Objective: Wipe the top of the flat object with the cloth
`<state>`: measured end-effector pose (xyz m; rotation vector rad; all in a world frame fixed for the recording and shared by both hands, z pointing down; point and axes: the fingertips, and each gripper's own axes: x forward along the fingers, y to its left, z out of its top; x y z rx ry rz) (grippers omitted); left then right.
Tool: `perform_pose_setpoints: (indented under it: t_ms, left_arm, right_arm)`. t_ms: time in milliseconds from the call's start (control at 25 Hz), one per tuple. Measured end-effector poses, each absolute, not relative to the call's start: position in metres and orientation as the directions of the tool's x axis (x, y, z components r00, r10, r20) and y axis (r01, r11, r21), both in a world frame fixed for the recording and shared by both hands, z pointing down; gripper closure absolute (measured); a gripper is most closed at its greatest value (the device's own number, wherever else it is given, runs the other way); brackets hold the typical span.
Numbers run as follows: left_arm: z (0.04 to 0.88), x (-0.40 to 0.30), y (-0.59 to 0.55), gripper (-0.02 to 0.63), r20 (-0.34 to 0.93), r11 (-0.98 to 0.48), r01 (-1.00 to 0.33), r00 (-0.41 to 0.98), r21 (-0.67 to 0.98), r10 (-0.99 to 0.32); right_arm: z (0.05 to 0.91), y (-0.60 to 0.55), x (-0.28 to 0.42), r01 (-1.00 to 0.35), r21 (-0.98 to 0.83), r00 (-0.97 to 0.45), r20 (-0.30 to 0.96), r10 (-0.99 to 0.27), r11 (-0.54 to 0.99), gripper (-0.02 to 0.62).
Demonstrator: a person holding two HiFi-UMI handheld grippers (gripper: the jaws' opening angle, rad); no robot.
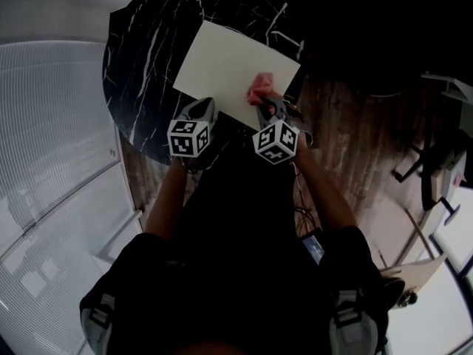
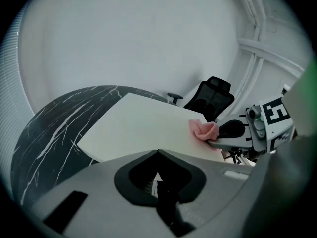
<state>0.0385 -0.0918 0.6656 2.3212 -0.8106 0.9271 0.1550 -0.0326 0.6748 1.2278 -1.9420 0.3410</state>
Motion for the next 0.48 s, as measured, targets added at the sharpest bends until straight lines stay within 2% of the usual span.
perform_pose_setpoints:
  t_ms: [480]
  left_arm:
    - [0.662,0.024,-0.081,0.606,0.724,-0.723,-0.651,0.611,0.231,-0.319]
  right_arm:
    - [0.677,-0.011,0.127,-0.861,0.163,-0.211,0.746,-0.631,0.481,0.577]
